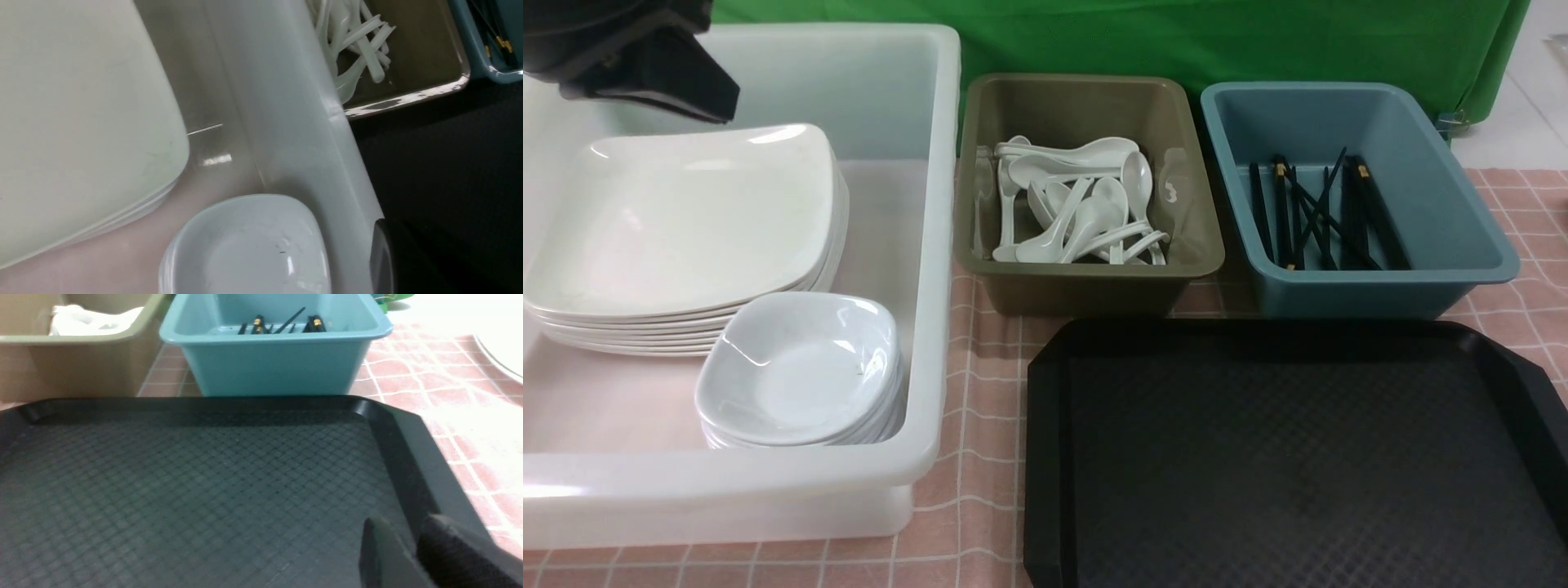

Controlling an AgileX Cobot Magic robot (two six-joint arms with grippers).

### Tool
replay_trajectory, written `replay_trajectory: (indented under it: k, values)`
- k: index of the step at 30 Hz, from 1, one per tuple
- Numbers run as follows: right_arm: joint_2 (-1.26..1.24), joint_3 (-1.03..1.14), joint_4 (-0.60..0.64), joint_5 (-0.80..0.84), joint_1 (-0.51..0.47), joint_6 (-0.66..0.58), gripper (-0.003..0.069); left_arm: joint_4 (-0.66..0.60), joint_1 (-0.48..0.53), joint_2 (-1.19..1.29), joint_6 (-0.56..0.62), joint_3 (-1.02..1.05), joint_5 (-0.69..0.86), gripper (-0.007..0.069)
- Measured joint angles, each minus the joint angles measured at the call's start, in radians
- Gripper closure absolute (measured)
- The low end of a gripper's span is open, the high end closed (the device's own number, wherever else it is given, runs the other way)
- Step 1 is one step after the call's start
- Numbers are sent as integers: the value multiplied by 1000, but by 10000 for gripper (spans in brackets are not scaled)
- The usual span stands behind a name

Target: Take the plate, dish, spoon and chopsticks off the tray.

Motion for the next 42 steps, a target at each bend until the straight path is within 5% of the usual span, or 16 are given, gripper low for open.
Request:
replay_trajectory:
  k: [9, 23, 29, 37, 42]
  values:
    - [0, 0, 0, 0, 71, 0, 460, 31, -137, -127, 0, 31, 0, 627]
    - [0, 0, 0, 0, 50, 0, 443, 144, -161, -647, -60, 588, -19, 627]
    - [0, 0, 0, 0, 50, 0, 424, 79, -161, -941, -156, 838, -193, 627]
    - [0, 0, 0, 0, 50, 0, 421, 49, -161, -1212, -181, 1052, -703, 627]
    - [0, 0, 0, 0, 50, 0, 421, 49, -161, -1230, -181, 1067, -766, 627]
